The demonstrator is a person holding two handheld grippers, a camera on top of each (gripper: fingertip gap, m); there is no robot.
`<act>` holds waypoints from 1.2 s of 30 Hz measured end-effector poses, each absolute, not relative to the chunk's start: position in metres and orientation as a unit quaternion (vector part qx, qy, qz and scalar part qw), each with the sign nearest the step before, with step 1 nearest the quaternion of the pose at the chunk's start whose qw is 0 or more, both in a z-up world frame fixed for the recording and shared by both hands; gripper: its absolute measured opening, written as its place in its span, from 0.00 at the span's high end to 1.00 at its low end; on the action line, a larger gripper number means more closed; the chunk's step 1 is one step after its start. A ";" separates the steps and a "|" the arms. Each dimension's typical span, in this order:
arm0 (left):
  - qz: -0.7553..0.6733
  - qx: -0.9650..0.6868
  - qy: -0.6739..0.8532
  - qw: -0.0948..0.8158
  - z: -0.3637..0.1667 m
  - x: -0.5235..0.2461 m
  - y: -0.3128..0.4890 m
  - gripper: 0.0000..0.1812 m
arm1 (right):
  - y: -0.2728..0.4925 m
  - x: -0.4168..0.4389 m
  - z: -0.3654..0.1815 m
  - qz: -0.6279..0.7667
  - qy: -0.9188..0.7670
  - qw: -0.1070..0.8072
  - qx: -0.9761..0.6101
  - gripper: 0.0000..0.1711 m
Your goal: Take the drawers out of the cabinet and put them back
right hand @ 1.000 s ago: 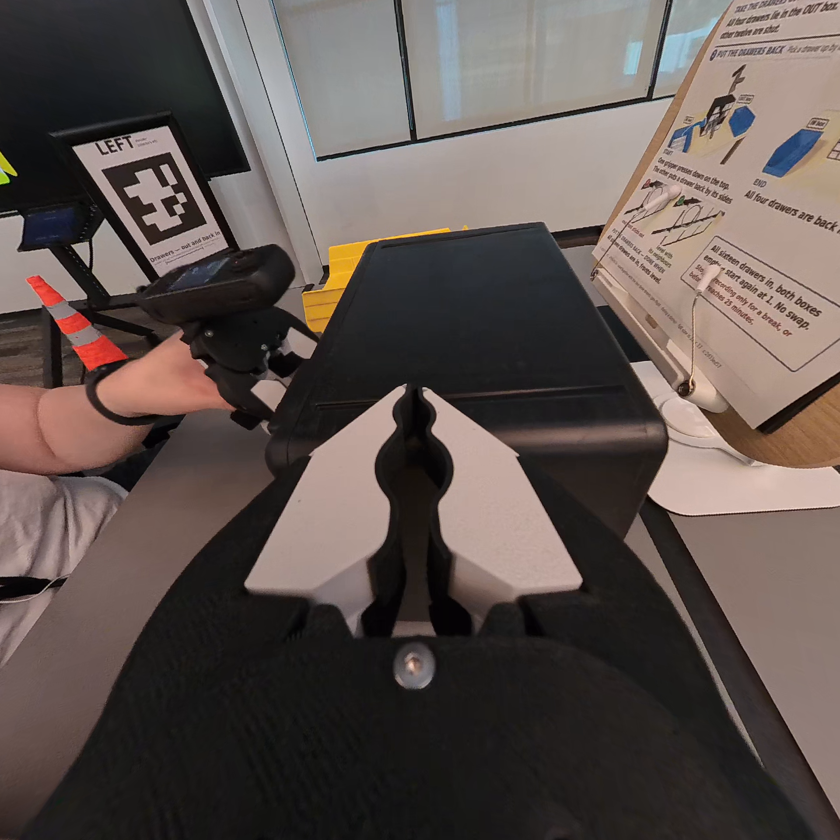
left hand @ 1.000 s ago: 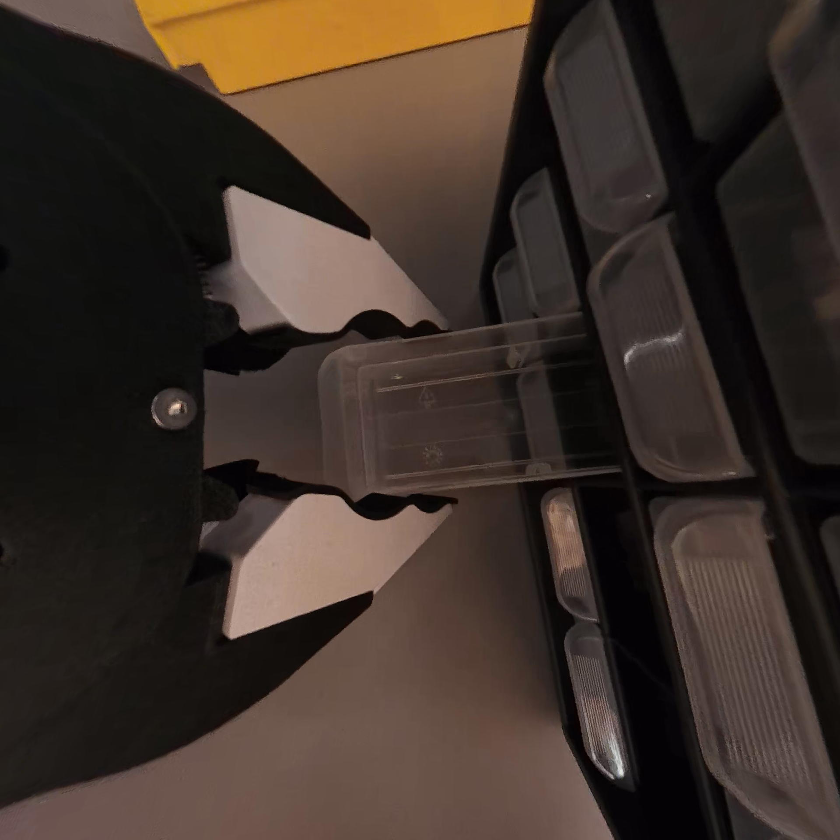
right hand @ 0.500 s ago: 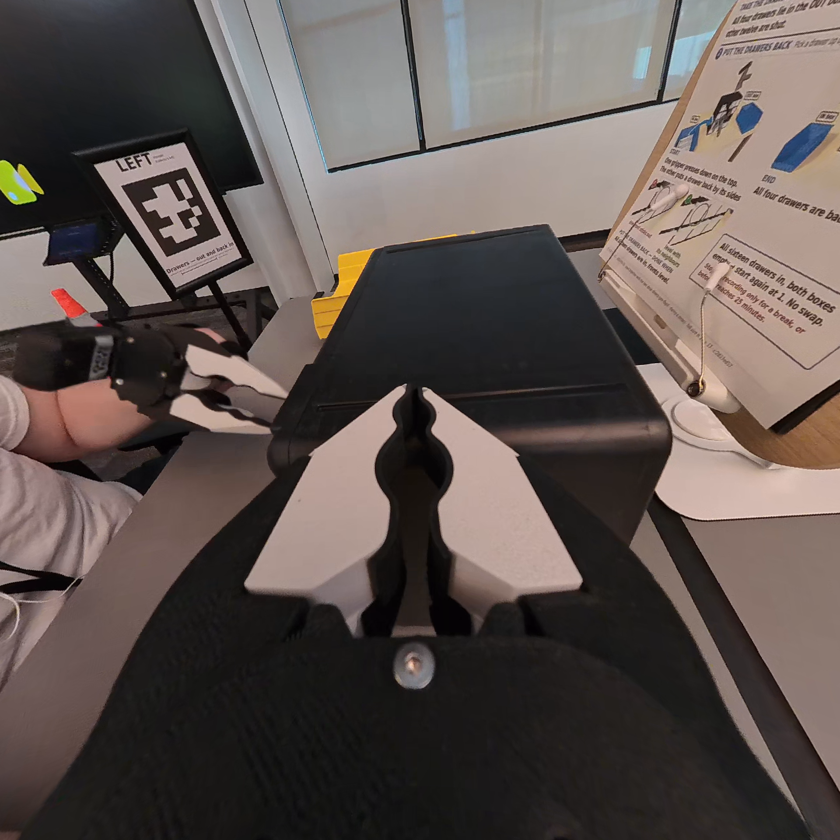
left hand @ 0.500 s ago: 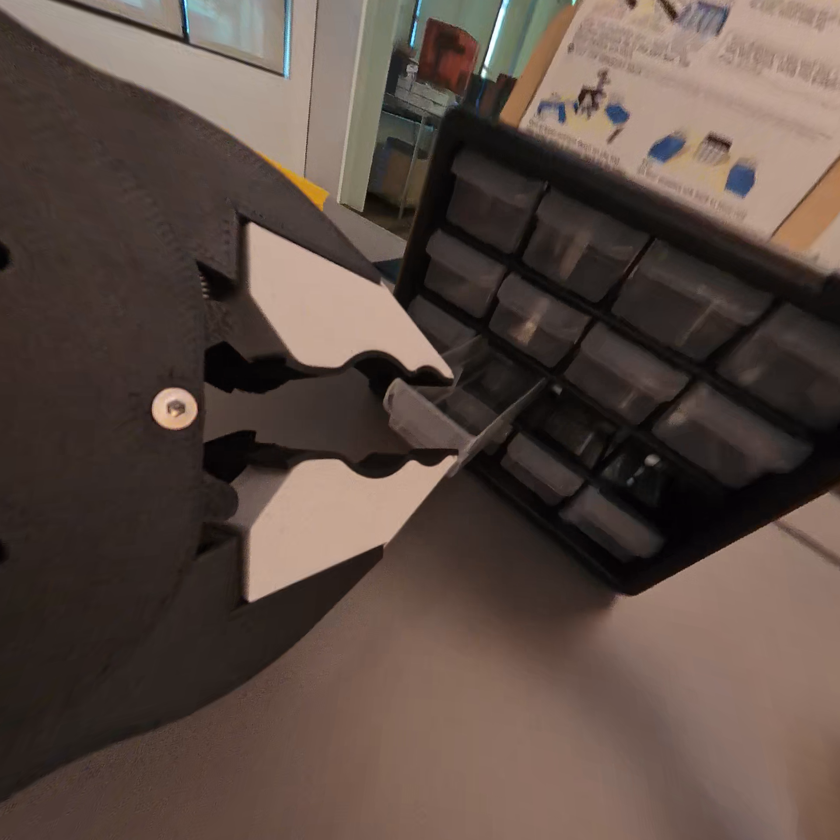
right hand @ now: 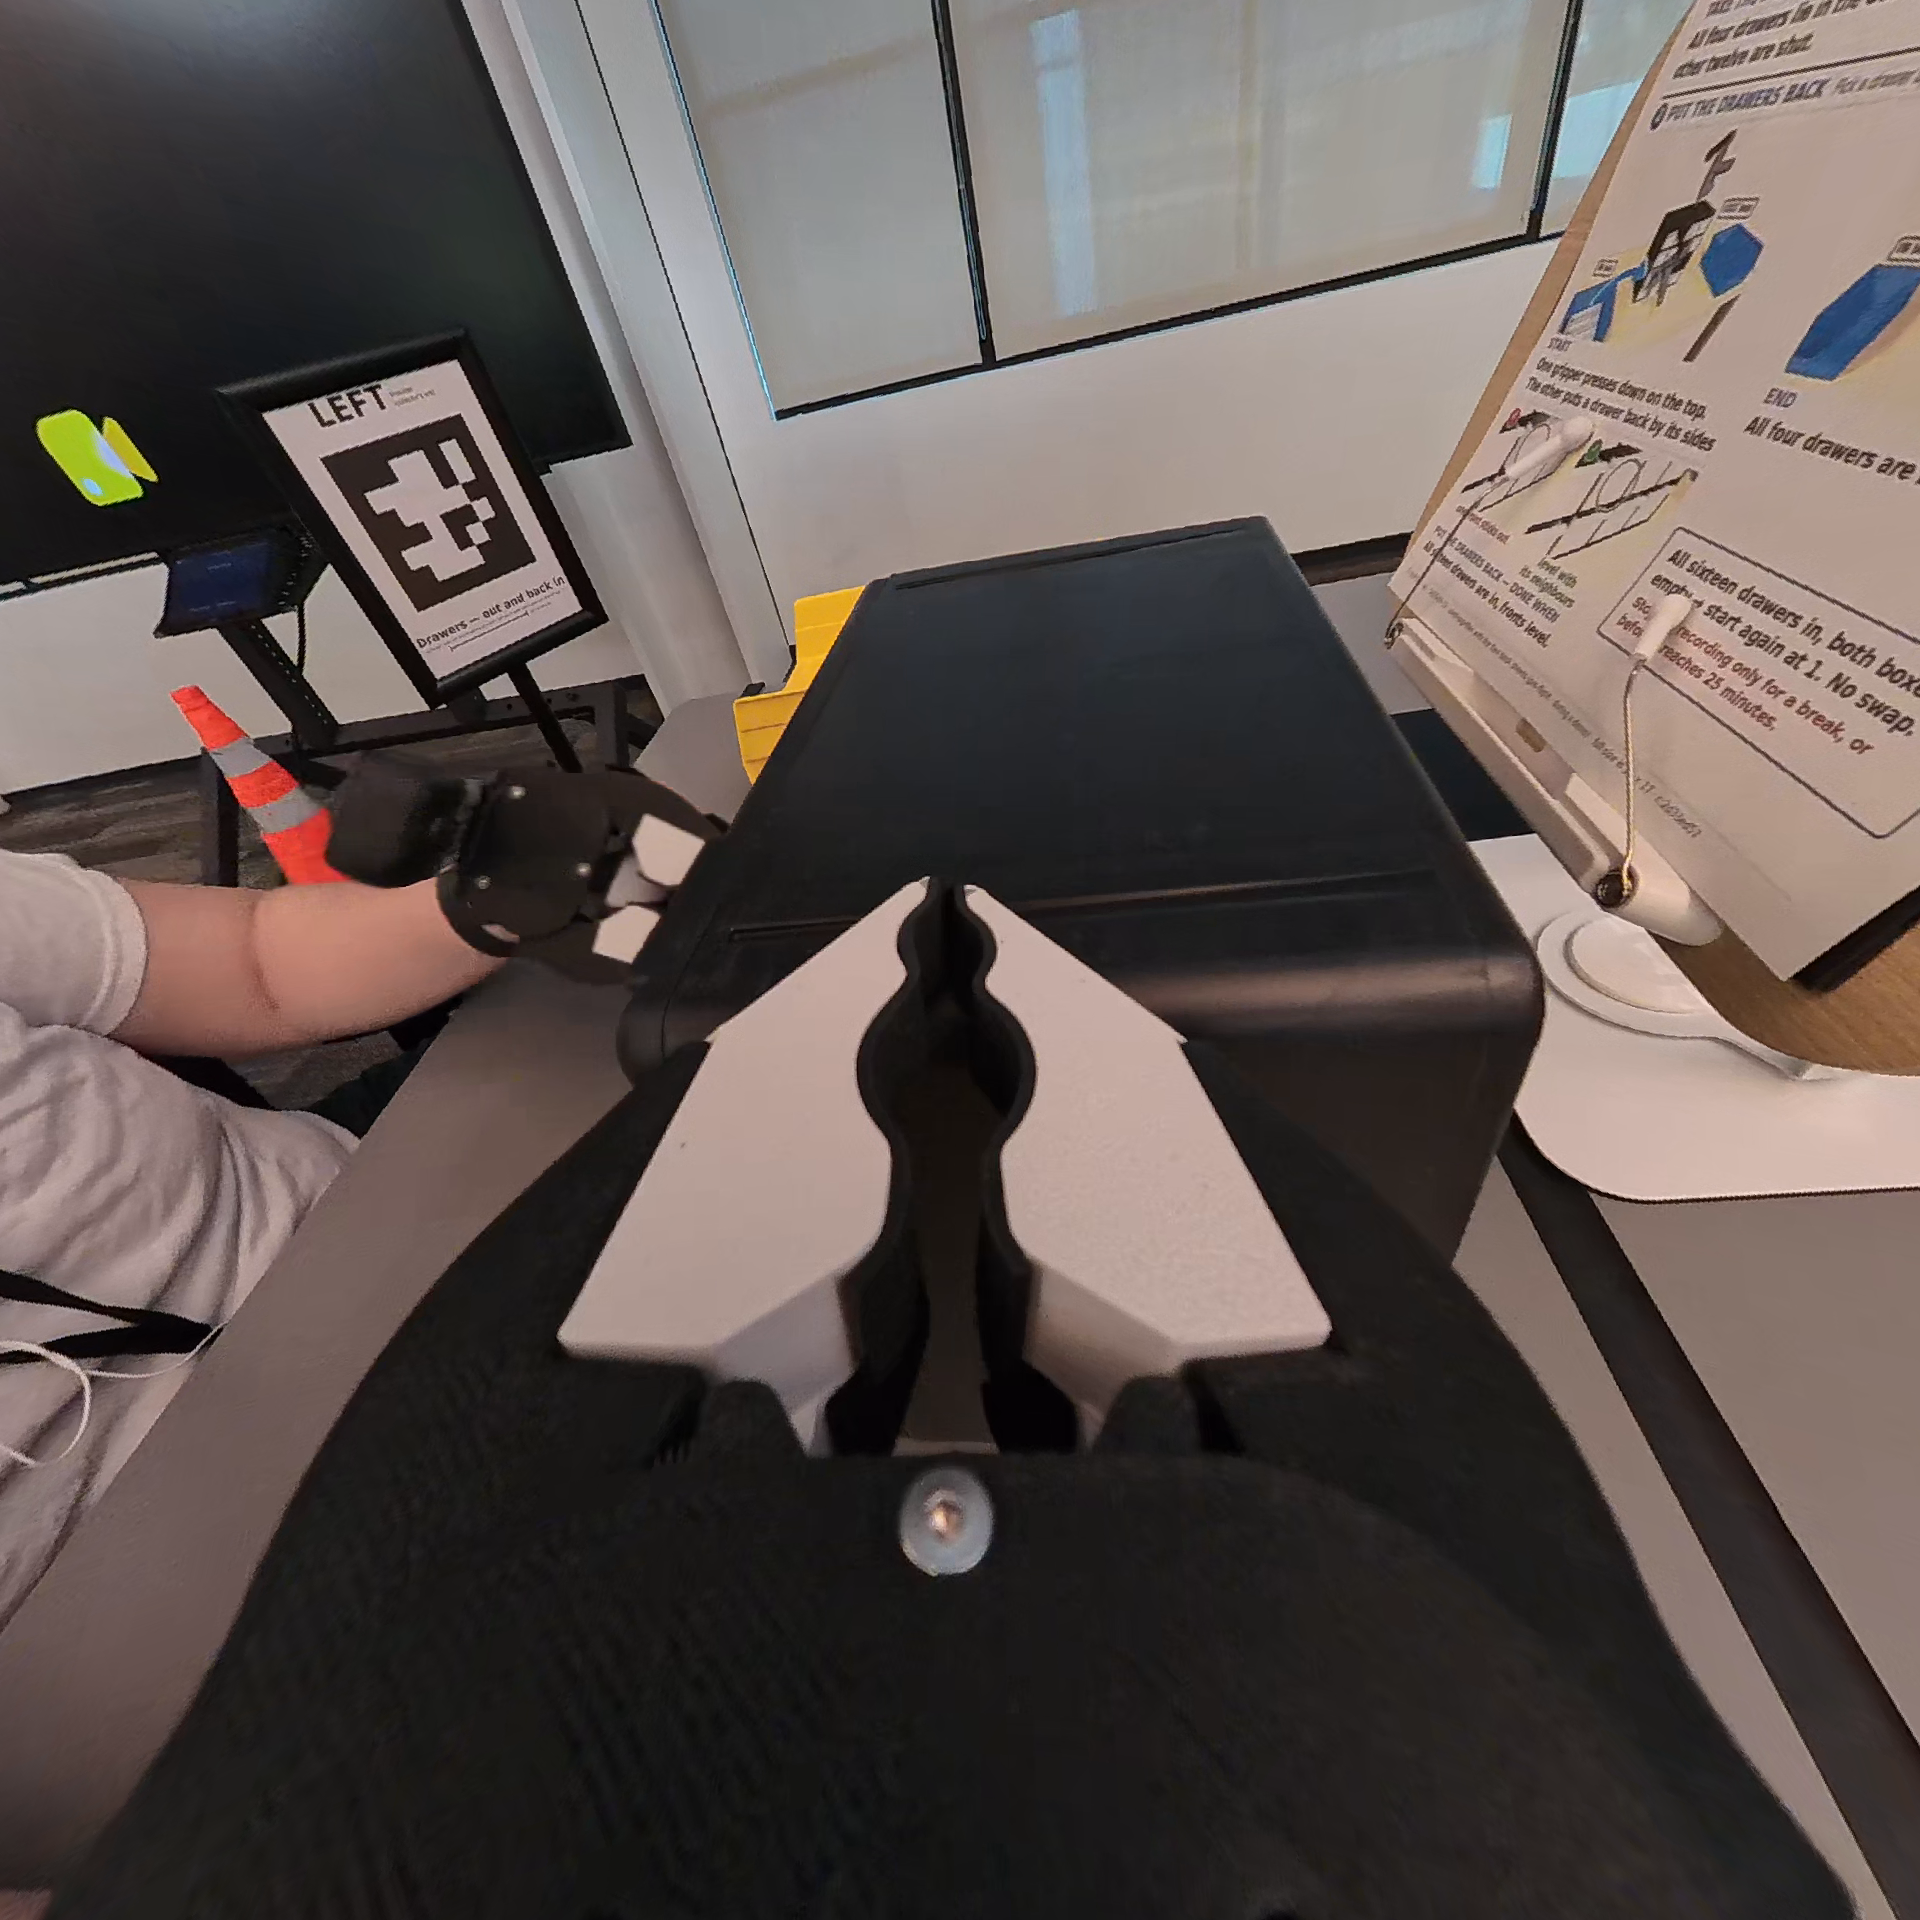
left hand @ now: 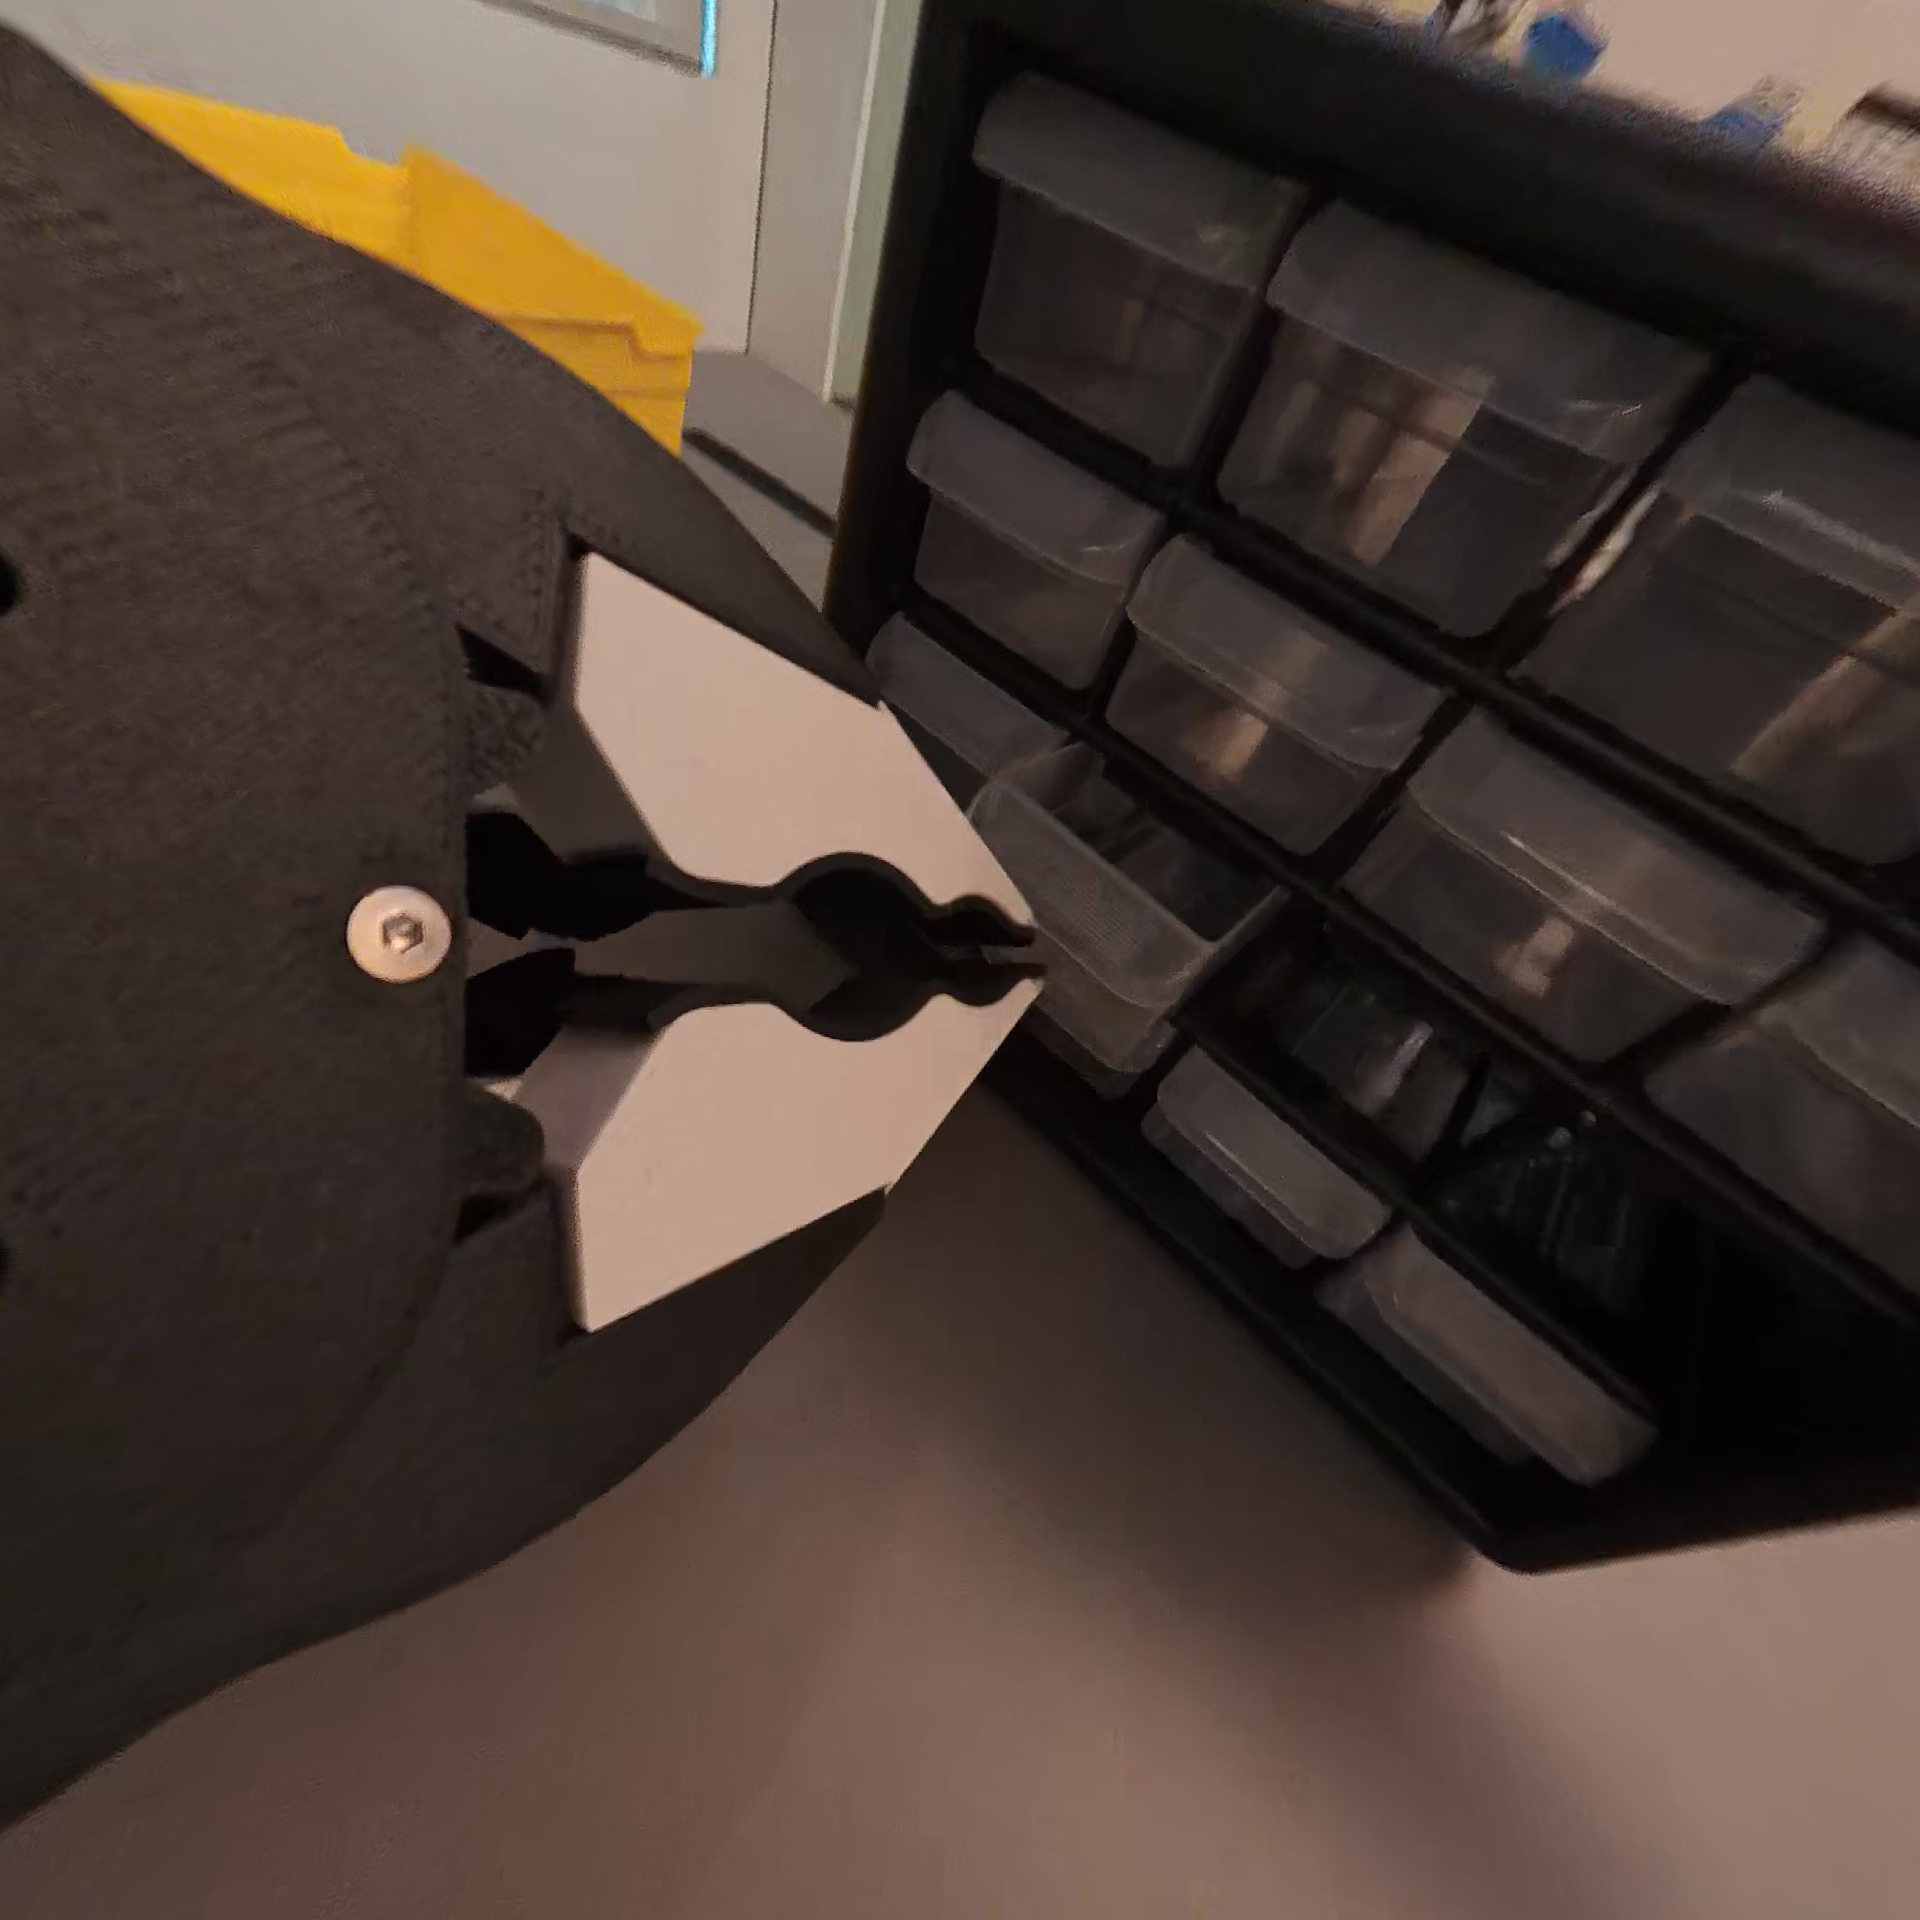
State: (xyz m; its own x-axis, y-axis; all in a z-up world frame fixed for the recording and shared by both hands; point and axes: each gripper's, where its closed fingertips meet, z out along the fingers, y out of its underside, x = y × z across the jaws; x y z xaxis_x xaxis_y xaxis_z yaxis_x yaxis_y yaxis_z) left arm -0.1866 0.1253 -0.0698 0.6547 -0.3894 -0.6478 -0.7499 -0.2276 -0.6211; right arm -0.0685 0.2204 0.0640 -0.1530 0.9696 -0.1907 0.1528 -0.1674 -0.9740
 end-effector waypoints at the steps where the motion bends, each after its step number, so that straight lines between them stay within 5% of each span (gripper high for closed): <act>1: 0.169 -0.769 0.366 0.496 -0.073 -0.186 0.131 0.97 | 0.220 -0.068 0.064 0.547 -0.526 0.373 -0.533 1.00; 21: 0.121 -0.767 0.300 0.555 -0.048 -0.206 0.125 0.87 | 0.221 -0.069 0.064 0.540 -0.526 0.371 -0.542 1.00; 25: 0.225 -0.737 0.254 0.584 0.009 -0.299 0.092 0.85 | 0.221 -0.070 0.063 0.537 -0.526 0.372 -0.545 1.00; 28: 0.248 -0.776 0.200 0.545 0.032 -0.400 0.087 0.75 | 0.221 -0.070 0.064 0.536 -0.526 0.371 -0.546 1.00; 36: 0.151 -0.882 0.283 0.346 -0.054 -0.531 0.097 0.75 | 0.221 -0.070 0.063 0.518 -0.530 0.378 -0.556 1.00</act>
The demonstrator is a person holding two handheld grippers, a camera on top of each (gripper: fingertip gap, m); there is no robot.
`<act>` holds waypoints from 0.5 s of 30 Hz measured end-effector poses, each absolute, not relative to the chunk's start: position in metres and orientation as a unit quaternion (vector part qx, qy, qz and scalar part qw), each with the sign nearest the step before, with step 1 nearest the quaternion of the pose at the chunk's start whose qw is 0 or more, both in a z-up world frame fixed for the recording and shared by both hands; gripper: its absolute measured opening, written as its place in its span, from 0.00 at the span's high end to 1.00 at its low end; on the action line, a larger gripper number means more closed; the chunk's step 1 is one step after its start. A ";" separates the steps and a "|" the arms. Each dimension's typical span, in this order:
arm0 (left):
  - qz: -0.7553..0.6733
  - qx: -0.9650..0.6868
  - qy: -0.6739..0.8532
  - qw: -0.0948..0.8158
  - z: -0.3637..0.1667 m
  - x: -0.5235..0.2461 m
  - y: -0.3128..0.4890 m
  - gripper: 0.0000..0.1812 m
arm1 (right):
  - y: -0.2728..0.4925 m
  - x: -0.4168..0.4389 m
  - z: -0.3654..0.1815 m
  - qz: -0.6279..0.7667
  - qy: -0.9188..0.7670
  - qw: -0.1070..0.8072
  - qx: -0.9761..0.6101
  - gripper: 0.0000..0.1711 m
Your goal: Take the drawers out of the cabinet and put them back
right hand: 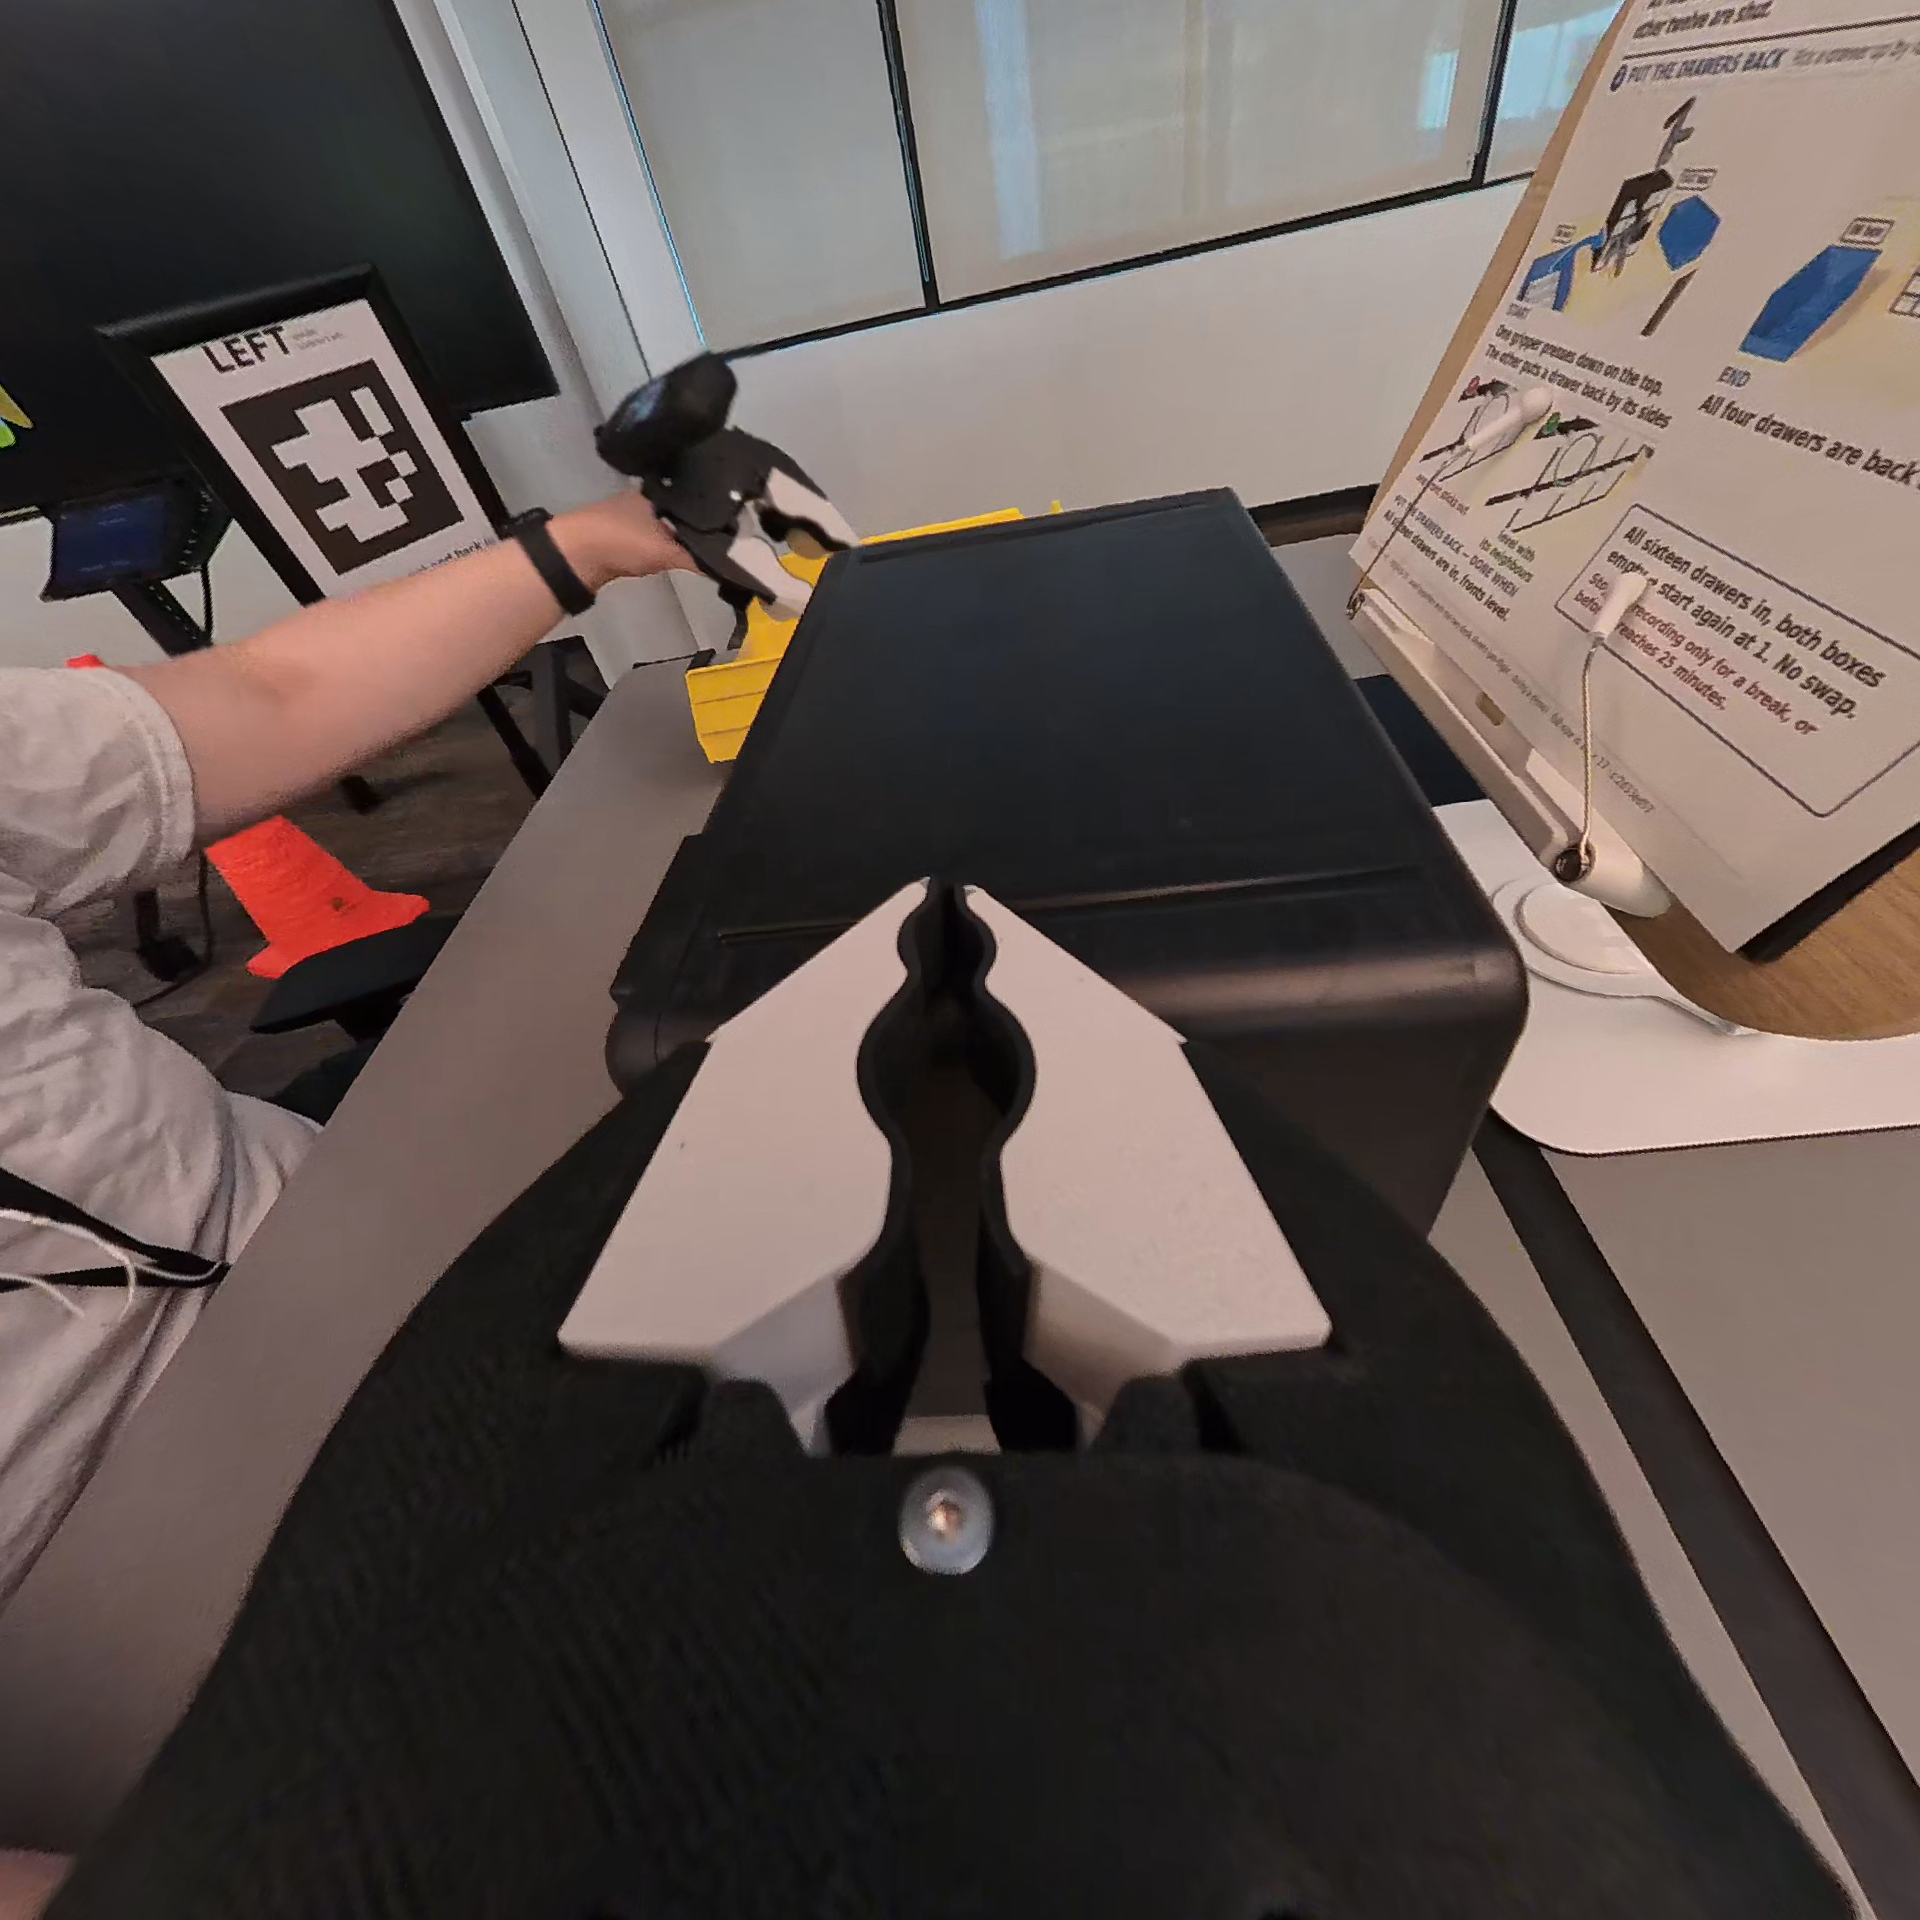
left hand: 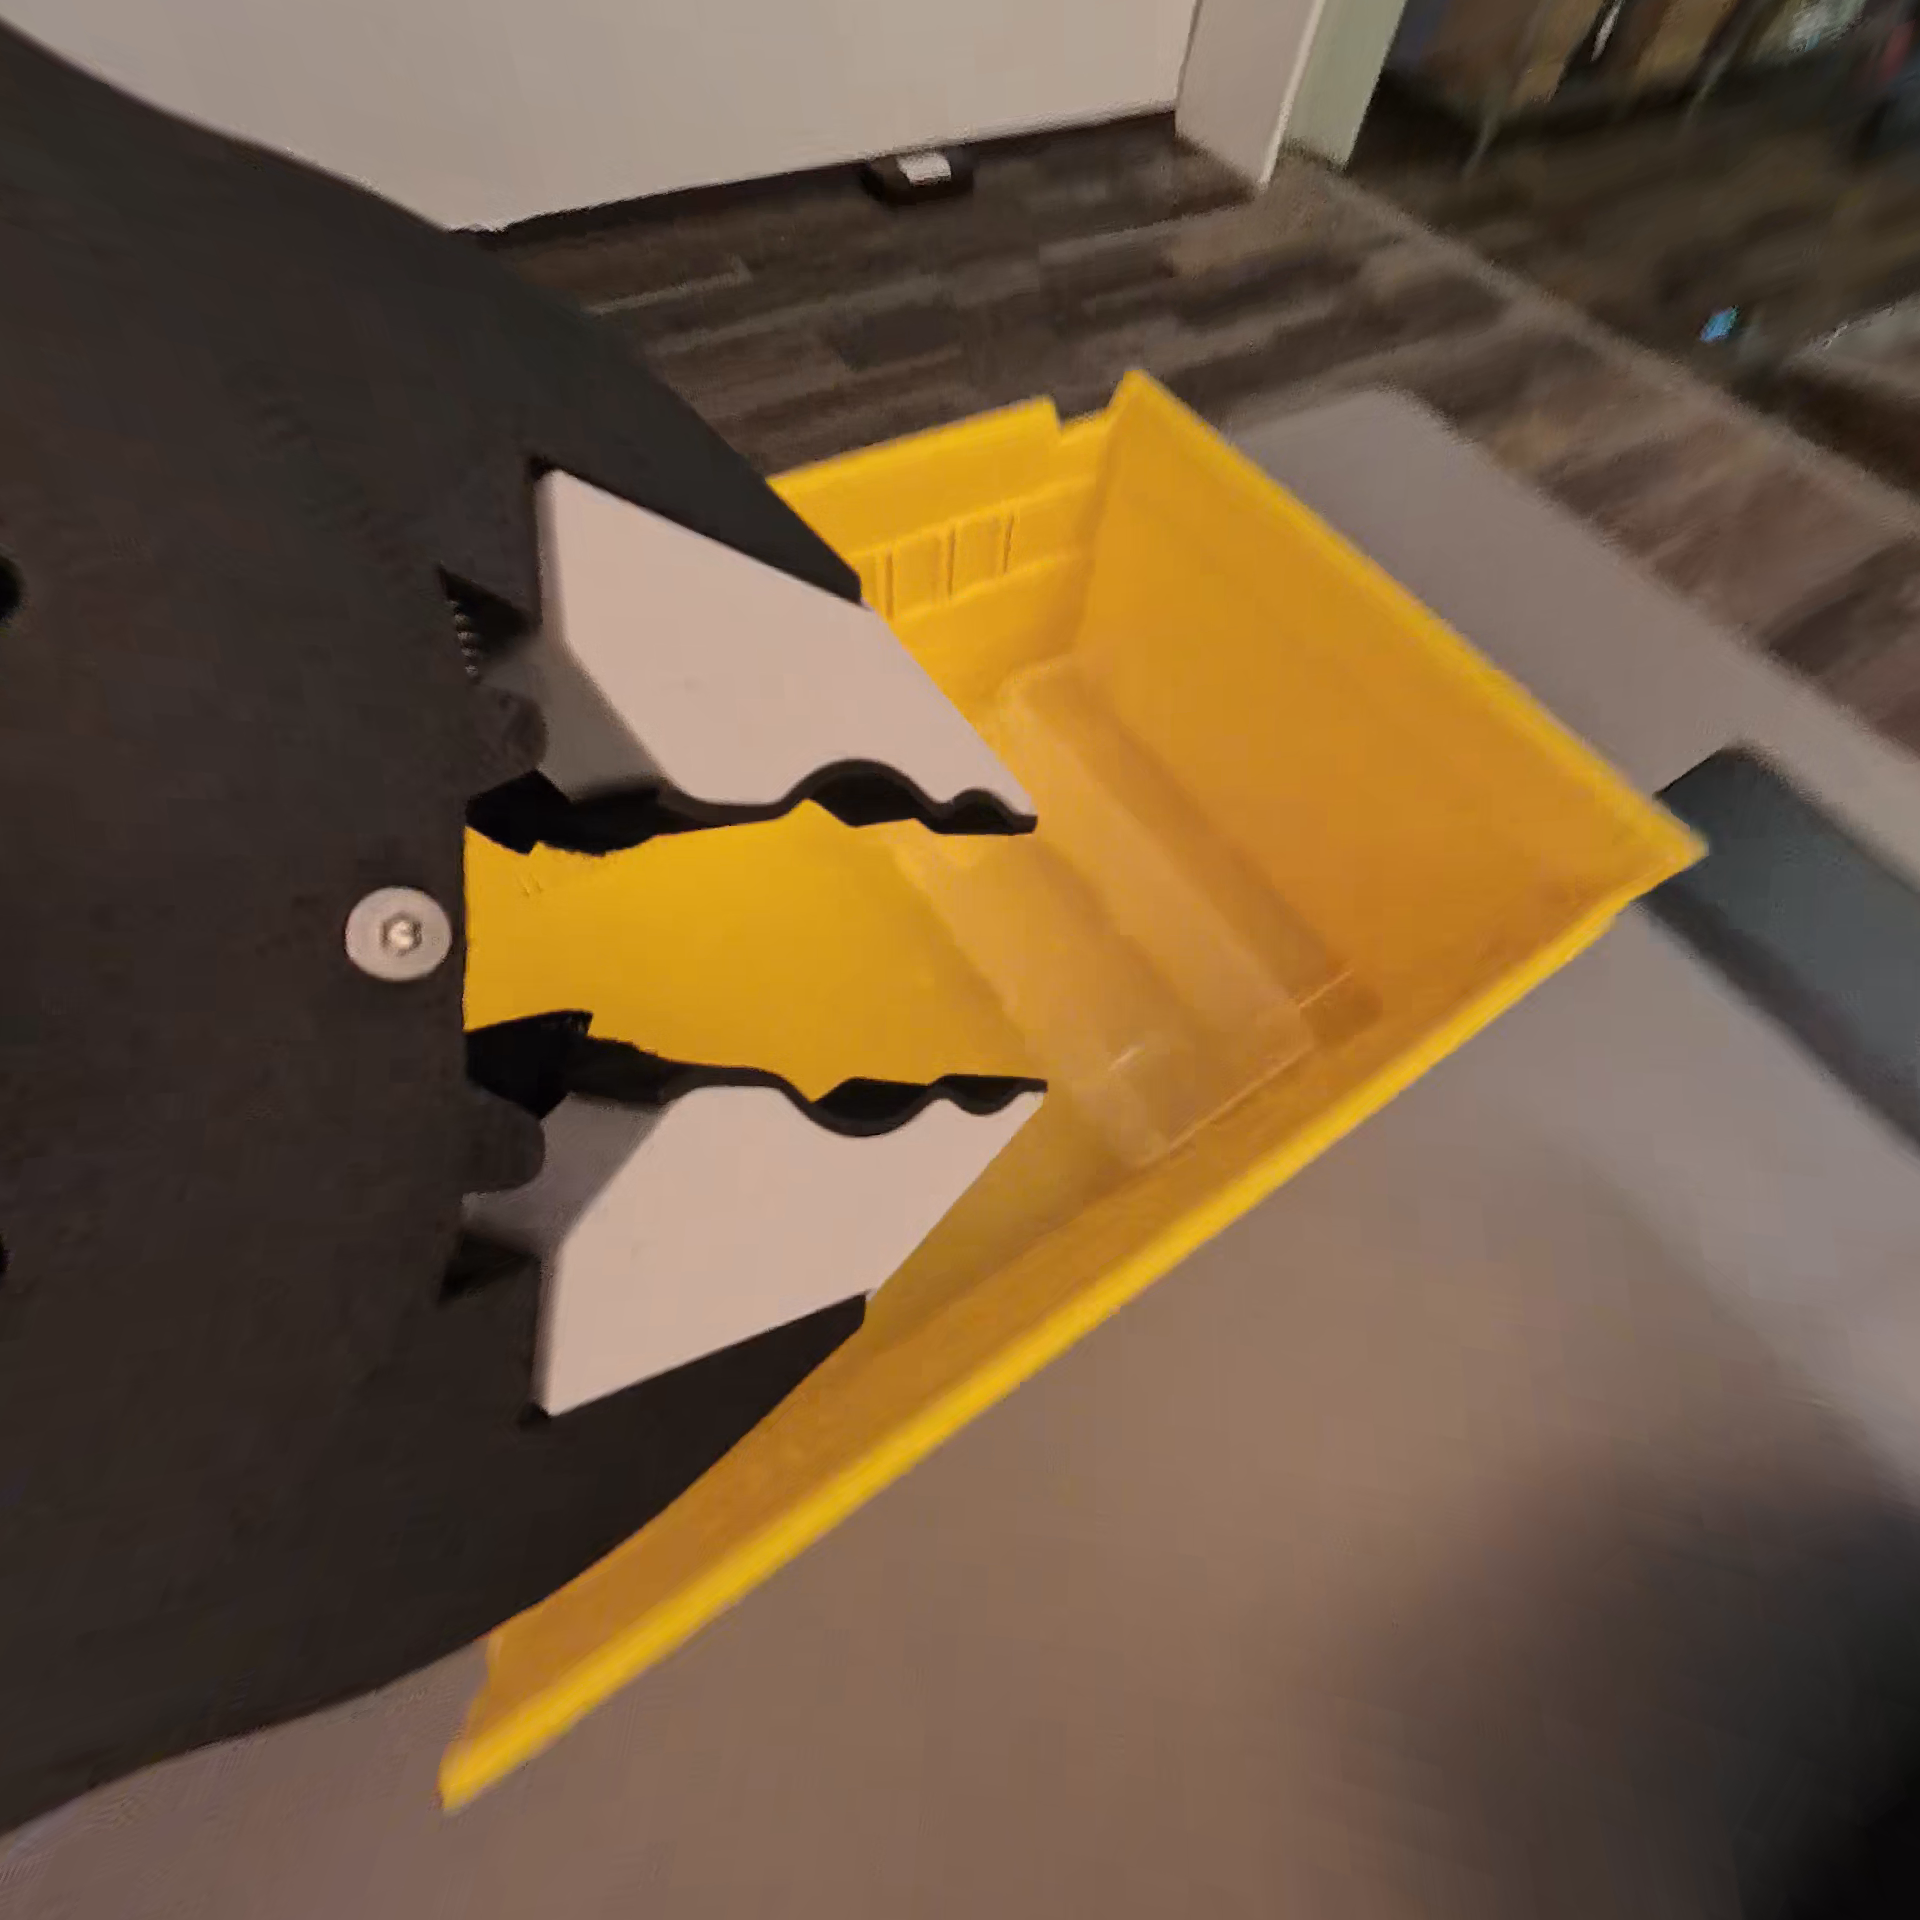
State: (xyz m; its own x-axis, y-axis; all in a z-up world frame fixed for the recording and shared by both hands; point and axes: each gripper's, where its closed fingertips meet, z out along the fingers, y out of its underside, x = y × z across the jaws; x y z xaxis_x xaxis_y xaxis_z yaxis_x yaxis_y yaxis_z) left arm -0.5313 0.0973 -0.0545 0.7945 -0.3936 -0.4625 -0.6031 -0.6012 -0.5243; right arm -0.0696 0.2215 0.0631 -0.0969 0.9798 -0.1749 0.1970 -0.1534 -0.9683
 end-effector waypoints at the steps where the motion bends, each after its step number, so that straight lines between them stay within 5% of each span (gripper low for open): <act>1: 0.144 -0.888 0.289 0.327 -0.065 -0.536 0.099 0.75 | 0.222 -0.070 0.063 0.516 -0.530 0.379 -0.557 1.00; 9: 0.122 -0.921 0.294 0.225 -0.119 -0.570 0.110 0.77 | 0.233 -0.066 0.066 0.434 -0.522 0.407 -0.611 1.00; 15: 0.114 -0.928 0.296 0.196 -0.131 -0.576 0.105 0.88 | 0.287 -0.003 0.138 0.209 -0.326 0.636 -0.668 1.00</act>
